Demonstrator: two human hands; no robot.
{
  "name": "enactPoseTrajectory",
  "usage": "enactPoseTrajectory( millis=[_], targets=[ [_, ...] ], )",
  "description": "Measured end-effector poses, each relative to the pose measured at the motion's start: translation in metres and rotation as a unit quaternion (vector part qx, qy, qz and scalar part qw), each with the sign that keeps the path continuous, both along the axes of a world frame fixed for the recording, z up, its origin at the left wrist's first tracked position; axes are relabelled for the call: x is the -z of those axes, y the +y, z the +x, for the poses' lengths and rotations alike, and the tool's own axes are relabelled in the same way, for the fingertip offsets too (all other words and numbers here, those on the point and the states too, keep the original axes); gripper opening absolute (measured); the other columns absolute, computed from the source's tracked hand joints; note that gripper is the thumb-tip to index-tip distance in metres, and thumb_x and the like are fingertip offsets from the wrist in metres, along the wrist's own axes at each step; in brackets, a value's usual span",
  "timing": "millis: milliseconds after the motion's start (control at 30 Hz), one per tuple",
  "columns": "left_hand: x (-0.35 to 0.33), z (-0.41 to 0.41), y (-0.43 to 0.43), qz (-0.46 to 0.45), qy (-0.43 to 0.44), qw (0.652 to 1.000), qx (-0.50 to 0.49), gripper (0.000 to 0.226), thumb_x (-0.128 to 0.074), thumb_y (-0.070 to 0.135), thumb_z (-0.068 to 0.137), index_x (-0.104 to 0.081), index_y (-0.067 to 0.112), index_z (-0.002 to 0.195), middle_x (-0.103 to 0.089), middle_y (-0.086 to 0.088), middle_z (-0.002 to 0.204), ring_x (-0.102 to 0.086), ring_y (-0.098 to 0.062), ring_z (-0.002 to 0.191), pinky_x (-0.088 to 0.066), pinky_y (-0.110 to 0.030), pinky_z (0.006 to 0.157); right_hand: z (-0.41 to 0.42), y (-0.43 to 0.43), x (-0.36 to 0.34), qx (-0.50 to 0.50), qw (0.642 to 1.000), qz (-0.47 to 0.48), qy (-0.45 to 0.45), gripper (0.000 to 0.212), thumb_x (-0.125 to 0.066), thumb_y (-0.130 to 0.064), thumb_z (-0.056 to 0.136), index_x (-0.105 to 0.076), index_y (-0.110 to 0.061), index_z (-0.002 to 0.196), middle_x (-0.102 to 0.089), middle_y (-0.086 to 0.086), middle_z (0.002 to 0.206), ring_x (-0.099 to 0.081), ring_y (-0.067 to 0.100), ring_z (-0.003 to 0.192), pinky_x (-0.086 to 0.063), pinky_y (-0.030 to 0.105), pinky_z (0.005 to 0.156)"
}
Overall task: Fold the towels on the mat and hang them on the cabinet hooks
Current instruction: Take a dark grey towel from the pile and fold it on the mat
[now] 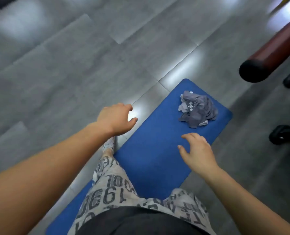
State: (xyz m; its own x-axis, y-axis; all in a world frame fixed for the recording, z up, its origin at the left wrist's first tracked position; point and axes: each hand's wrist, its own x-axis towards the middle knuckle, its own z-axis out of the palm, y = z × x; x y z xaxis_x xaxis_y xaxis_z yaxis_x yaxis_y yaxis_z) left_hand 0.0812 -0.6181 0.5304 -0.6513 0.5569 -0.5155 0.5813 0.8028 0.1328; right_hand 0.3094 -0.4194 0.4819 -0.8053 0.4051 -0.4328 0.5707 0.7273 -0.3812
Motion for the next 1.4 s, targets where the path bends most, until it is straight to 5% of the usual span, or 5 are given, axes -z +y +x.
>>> enactPoseTrajectory(
  millis=[233,467,833,1267,1400],
  targets=[
    [0.032,-0.227,0.024,-0.040,-0.020,0.990,0.131,0.052,-0.046,0.056,0.097,-0.050,0.025,0.139,-0.059,-0.003,0.134,-0.057,-0.026,0.122,-0.048,-0.040,0.095,-0.173,-0.040,0.027,0.172,0.984,-0.040,-0.022,0.039,-0.058,-0.036,0.098,-0.058,-0.018,0.132,-0.055,-0.002,0.134,-0.049,0.021,0.124,-0.043,0.040,0.103],
    [0.073,-0.317,0.124,-0.048,-0.050,0.966,0.247,0.051,-0.047,0.056,0.097,-0.049,0.027,0.139,-0.058,0.001,0.133,-0.058,-0.025,0.118,-0.047,-0.038,0.091,-0.248,-0.016,0.054,0.305,0.951,-0.045,-0.016,0.037,-0.060,-0.033,0.096,-0.059,-0.018,0.130,-0.055,-0.005,0.132,-0.050,0.019,0.122,-0.047,0.040,0.099],
    [0.244,-0.320,0.339,-0.081,-0.078,0.912,0.395,0.045,-0.046,0.051,0.098,-0.052,0.025,0.135,-0.060,0.001,0.131,-0.059,-0.023,0.115,-0.049,-0.036,0.086,-0.249,0.110,0.216,0.504,0.859,-0.079,-0.046,0.038,-0.059,-0.029,0.097,-0.056,-0.019,0.134,-0.052,-0.003,0.136,-0.050,0.020,0.123,-0.049,0.039,0.095],
    [0.537,-0.243,0.512,-0.108,-0.151,0.865,0.466,0.050,-0.053,0.043,0.097,-0.049,0.024,0.144,-0.050,-0.010,0.144,-0.053,-0.032,0.126,-0.048,-0.043,0.102,-0.232,0.237,0.479,0.616,0.778,-0.126,0.022,0.042,-0.066,-0.027,0.095,-0.055,-0.018,0.135,-0.043,-0.002,0.142,-0.064,0.019,0.092,-0.047,0.029,0.088],
    [0.603,-0.226,0.535,-0.064,-0.155,0.861,0.481,0.053,-0.055,0.038,0.096,-0.043,0.027,0.146,-0.038,-0.009,0.153,-0.048,-0.035,0.131,-0.048,-0.050,0.103,-0.215,0.279,0.550,0.625,0.771,-0.113,0.036,0.060,-0.066,-0.042,0.093,-0.047,-0.024,0.146,-0.013,-0.002,0.165,-0.056,0.024,0.123,-0.042,0.034,0.107]
  ],
)
